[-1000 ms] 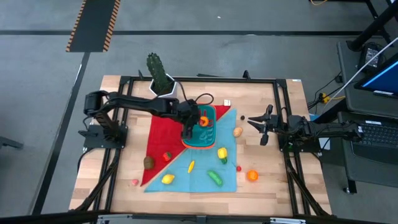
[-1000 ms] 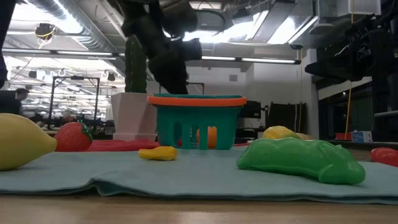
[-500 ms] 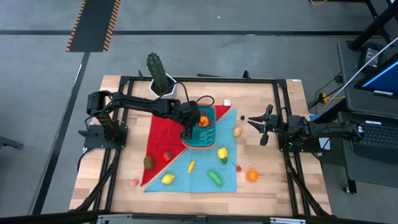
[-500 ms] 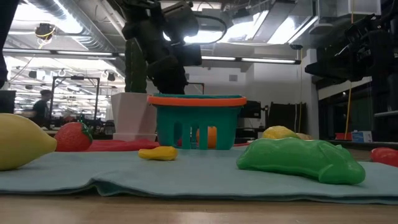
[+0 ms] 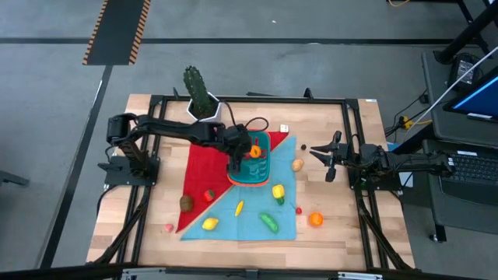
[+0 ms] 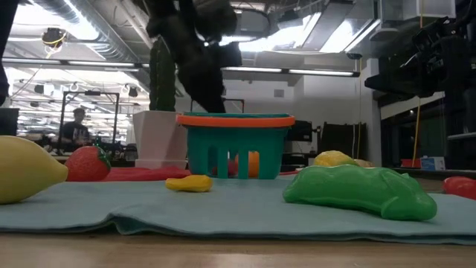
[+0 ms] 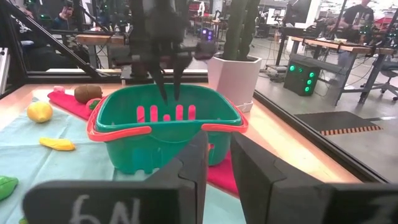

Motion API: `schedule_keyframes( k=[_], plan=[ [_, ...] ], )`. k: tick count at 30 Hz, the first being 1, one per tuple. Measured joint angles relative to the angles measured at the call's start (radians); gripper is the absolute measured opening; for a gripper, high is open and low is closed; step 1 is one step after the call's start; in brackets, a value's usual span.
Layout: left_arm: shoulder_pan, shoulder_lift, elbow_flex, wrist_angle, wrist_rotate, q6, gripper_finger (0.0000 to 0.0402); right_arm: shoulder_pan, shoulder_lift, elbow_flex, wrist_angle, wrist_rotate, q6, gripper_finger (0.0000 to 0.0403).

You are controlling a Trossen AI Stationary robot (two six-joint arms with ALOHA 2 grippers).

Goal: Pick and placing Produce into tupperware
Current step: Put the strawberry into the basket

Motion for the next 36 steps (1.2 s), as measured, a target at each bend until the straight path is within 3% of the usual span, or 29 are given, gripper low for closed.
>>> schedule_keyframes(
  k=[10,16,20,26,36],
  plan=[
    [-0.055,-0.137,0.006,-0.157,-0.001,-0.044,0.0048,0.0,0.015,0.0,0.0,0.0,0.001,0.0073],
    [-0.11,-0.243,-0.11,-0.134,-0.059,-0.146,0.0032,0.0,0.028,0.0,0.0,0.0,0.001,0.0073],
    [-0.166,-0.321,-0.203,-0.068,-0.138,-0.224,0.0023,0.0,0.035,0.0,0.002,0.0,0.001,0.0073],
    [-0.244,-0.418,-0.321,0.059,-0.171,-0.344,0.0012,0.0,0.038,0.0,0.0,0.0,0.002,0.0073],
    [-0.326,-0.443,-0.411,0.061,-0.2,-0.398,0.0004,0.0,0.037,0.0,0.0,0.0,0.005,0.0073]
  ],
)
